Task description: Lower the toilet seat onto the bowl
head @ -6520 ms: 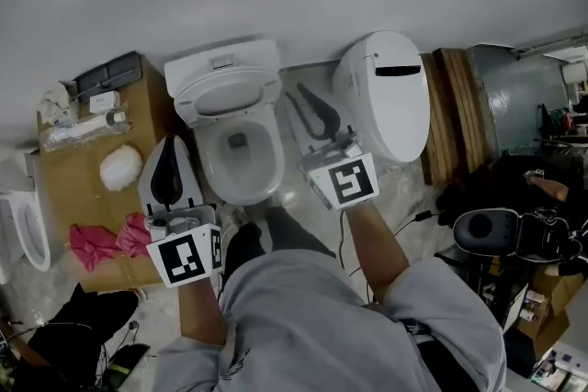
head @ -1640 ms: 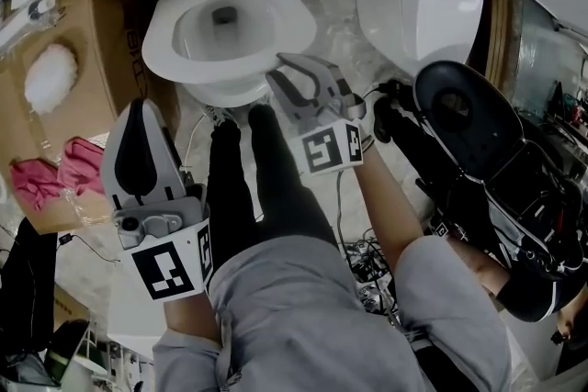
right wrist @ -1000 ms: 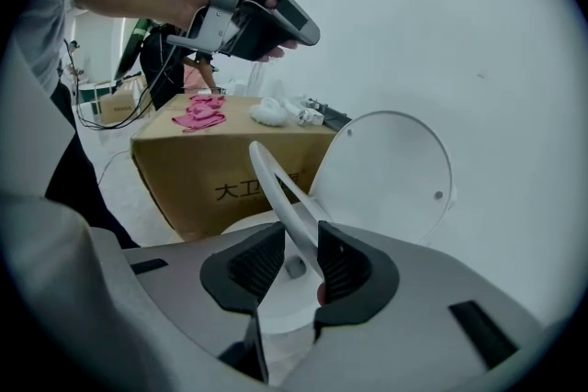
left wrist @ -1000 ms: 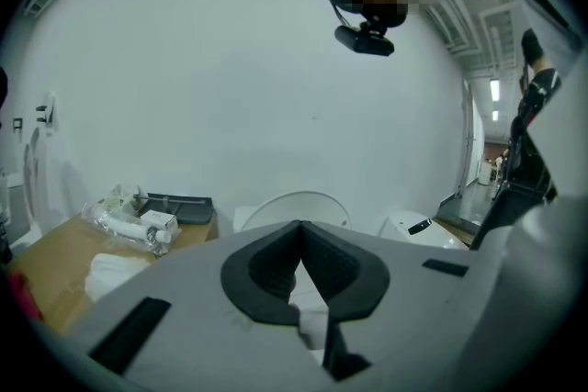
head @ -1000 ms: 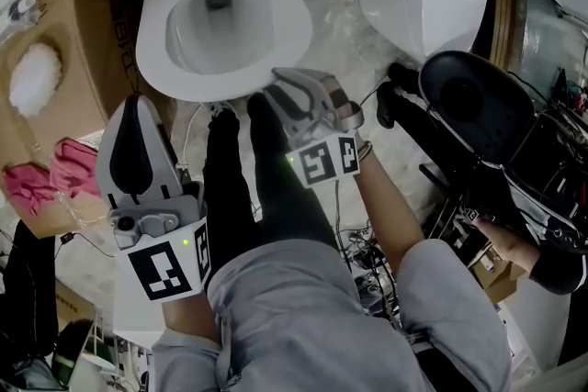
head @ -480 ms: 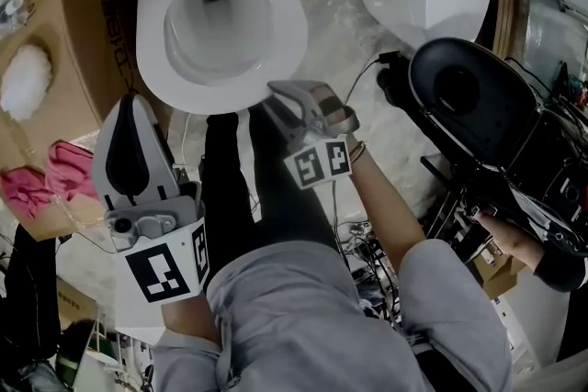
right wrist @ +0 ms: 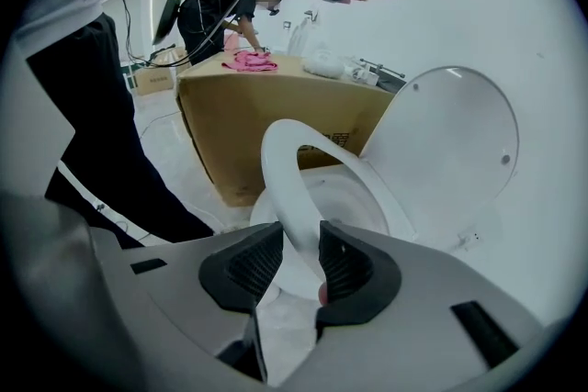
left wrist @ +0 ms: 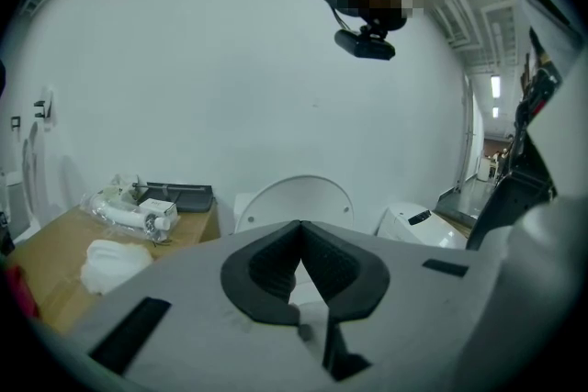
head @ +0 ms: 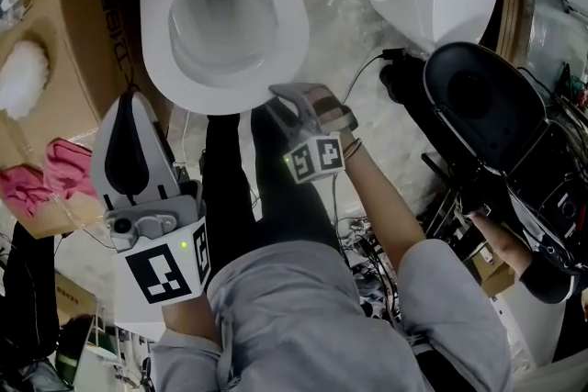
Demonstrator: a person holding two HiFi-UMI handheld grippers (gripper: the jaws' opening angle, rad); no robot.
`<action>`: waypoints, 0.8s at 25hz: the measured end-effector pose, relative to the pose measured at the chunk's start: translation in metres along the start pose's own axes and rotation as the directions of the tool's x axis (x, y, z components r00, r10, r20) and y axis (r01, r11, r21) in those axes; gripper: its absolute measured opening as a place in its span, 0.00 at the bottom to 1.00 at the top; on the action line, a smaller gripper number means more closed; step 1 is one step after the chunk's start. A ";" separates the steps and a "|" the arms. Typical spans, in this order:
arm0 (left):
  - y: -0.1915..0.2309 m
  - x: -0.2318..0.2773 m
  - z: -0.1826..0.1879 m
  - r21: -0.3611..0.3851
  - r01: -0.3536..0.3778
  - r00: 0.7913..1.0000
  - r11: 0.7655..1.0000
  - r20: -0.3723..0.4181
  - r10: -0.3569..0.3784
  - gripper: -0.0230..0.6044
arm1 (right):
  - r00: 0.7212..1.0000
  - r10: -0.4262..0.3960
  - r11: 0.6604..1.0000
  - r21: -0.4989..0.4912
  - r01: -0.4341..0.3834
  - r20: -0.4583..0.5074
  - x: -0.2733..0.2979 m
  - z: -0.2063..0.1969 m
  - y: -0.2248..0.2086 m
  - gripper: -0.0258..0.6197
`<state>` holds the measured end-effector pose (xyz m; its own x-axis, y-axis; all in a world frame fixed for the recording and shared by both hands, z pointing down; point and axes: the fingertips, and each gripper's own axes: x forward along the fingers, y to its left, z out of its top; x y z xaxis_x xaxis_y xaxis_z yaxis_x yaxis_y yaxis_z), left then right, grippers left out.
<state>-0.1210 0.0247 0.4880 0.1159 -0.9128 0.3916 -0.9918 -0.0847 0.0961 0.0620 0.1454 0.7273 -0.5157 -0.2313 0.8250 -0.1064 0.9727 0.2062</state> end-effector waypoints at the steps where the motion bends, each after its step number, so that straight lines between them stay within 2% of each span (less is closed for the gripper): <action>1: 0.000 0.000 -0.001 -0.001 0.000 1.000 1.000 -0.001 0.000 0.04 | 1.000 0.005 1.000 -0.008 -0.005 -0.009 0.002 -0.002 0.003 0.22; 9: 0.001 -0.003 0.002 0.005 0.004 1.000 1.000 0.004 -0.004 0.04 | 0.995 0.047 0.996 -0.068 -0.053 -0.092 0.018 -0.020 0.023 0.21; 17: 0.004 -0.004 0.005 0.006 0.003 1.000 1.000 0.006 -0.003 0.04 | 0.979 0.116 0.993 -0.018 -0.120 -0.169 0.038 -0.043 0.041 0.19; 19: 0.005 -0.005 0.003 0.006 0.003 1.000 1.000 0.002 -0.003 0.04 | 0.976 0.123 0.992 -0.008 -0.126 -0.178 0.039 -0.045 0.043 0.15; 20: 0.005 -0.006 0.002 0.005 0.002 1.000 1.000 0.002 -0.002 0.04 | 0.976 0.122 0.992 -0.003 -0.125 -0.178 0.038 -0.044 0.044 0.10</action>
<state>-0.1272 0.0287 0.4840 0.1181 -0.9132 0.3900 -0.9918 -0.0887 0.0925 0.0756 0.1784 0.7909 -0.3654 -0.1100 0.9243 -0.0390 0.9939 0.1029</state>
